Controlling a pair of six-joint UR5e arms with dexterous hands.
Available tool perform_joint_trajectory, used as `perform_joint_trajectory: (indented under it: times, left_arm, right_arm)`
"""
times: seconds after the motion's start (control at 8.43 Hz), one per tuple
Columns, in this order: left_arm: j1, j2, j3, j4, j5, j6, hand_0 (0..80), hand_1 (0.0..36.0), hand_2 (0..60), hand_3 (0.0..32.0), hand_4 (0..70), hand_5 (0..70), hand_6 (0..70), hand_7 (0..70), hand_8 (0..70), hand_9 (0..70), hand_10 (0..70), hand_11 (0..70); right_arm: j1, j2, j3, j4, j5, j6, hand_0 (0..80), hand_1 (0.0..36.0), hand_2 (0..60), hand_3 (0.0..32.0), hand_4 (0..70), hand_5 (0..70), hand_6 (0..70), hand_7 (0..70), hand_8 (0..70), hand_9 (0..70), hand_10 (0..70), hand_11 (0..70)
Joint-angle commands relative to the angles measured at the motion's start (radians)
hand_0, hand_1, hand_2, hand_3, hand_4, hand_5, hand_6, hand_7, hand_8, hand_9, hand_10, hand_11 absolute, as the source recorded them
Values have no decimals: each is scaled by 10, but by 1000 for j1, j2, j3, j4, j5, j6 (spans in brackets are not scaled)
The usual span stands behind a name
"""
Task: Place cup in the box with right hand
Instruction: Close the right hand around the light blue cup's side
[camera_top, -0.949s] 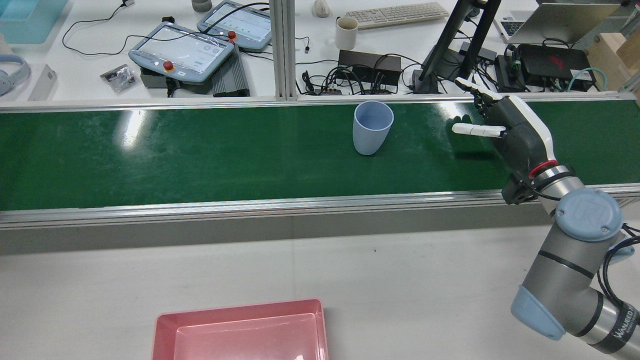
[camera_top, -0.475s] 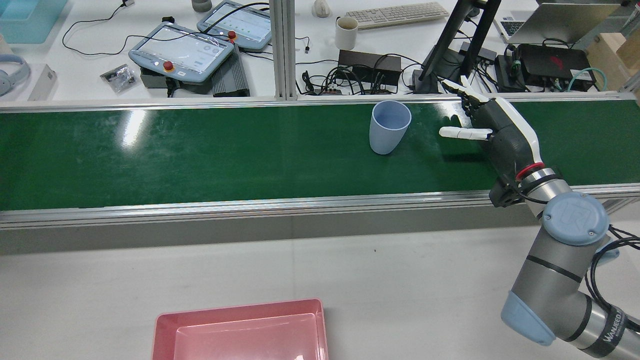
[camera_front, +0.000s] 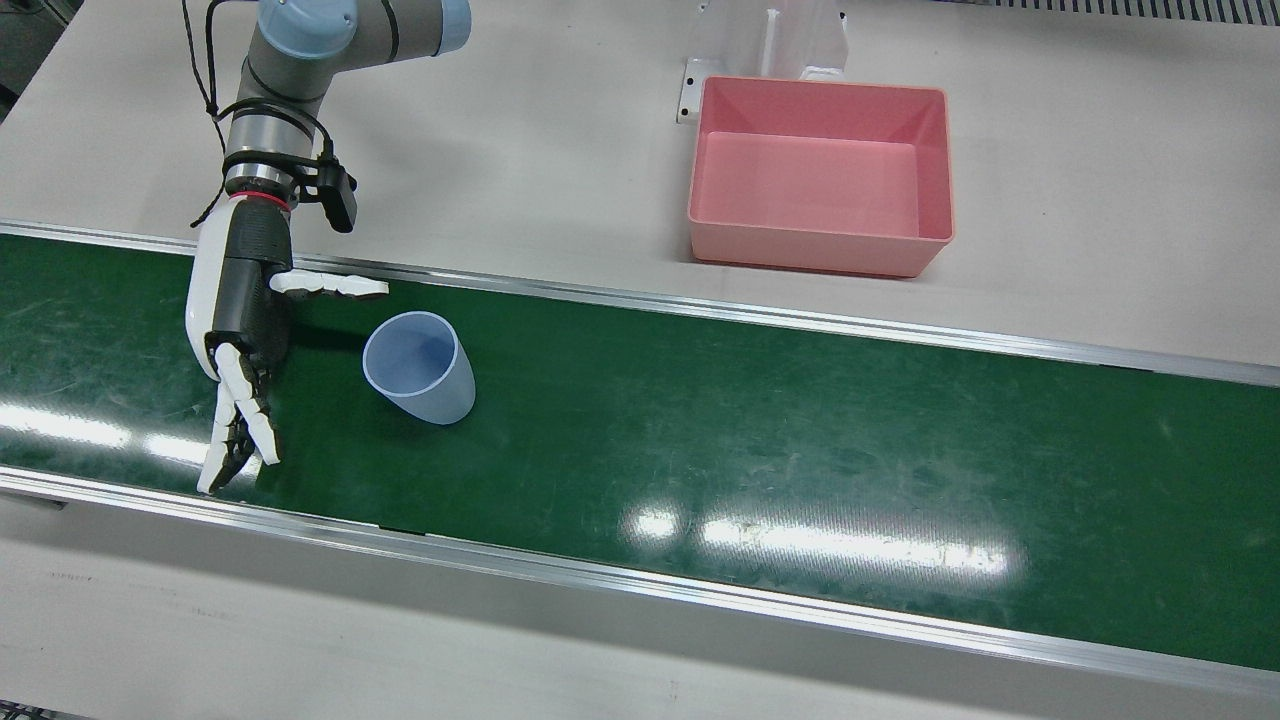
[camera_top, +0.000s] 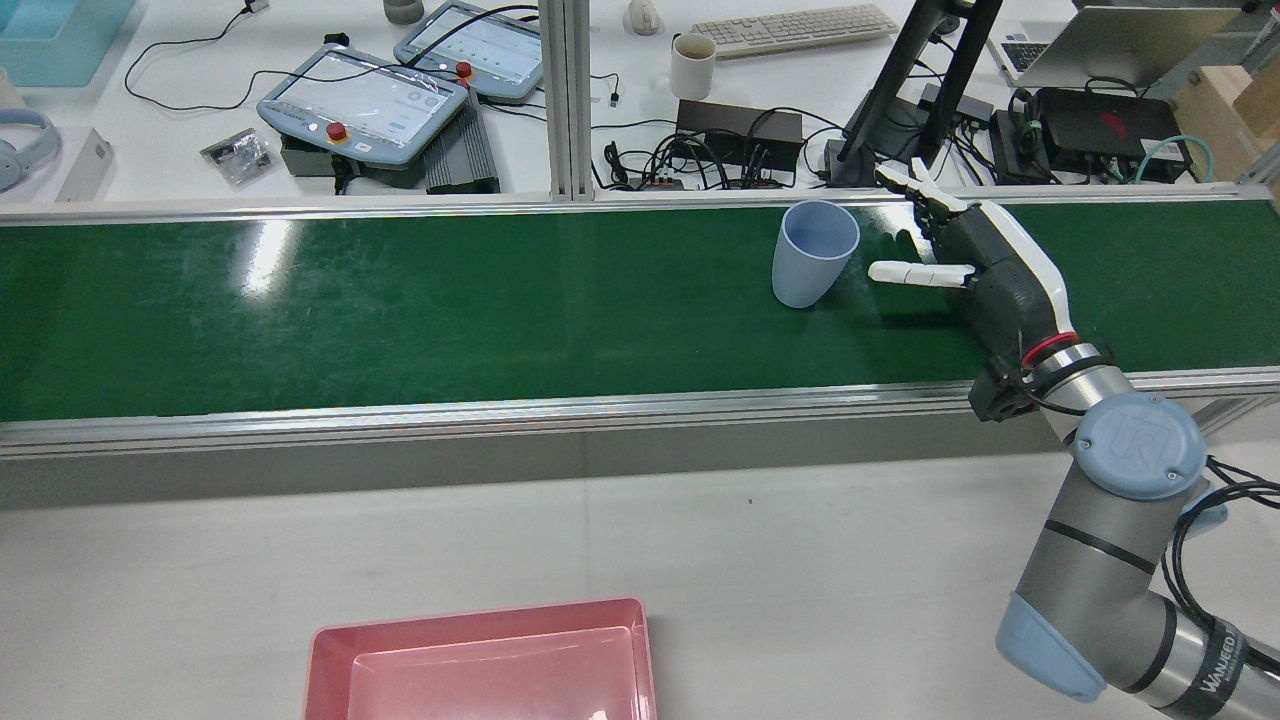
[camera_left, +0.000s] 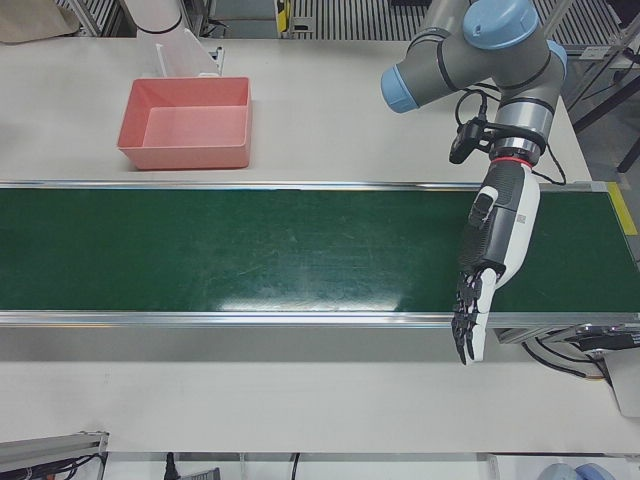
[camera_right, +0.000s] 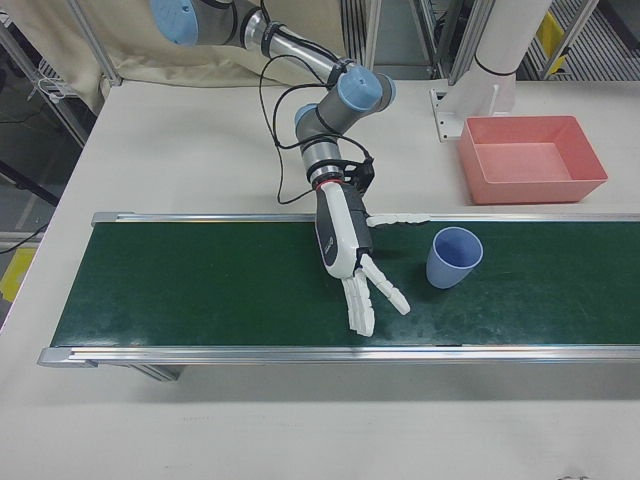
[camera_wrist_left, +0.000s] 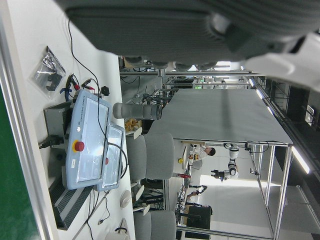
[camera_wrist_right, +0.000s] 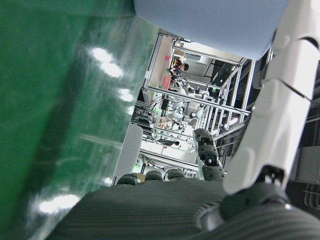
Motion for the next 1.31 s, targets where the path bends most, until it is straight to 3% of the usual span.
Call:
perform_joint_trajectory:
  times: [0.0, 0.71, 0.95, 1.19]
  left_arm:
    - [0, 0, 1, -1, 0, 0, 0, 0, 0, 0, 0, 0, 0, 0, 0, 0, 0, 0]
    - [0, -1, 0, -1, 0, 0, 0, 0, 0, 0, 0, 0, 0, 0, 0, 0, 0, 0]
    - [0, 0, 0, 1, 0, 0, 0, 0, 0, 0, 0, 0, 0, 0, 0, 0, 0, 0]
    - [0, 0, 1, -1, 0, 0, 0, 0, 0, 0, 0, 0, 0, 0, 0, 0, 0, 0]
  right_arm:
    - [-2, 0, 1, 1, 1, 1, 490, 159, 53, 0, 0, 42, 12, 0, 0, 0, 0, 0]
    - [-10, 0, -1, 1, 1, 1, 485, 161, 88, 0, 16, 39, 14, 7, 0, 0, 0, 0]
    - [-13, 0, -1, 1, 2, 3, 483, 181, 170, 0, 23, 40, 18, 36, 0, 0, 0, 0]
    - [-13, 0, -4, 1, 4, 1, 468, 211, 352, 0, 13, 45, 40, 136, 2, 29, 0, 0]
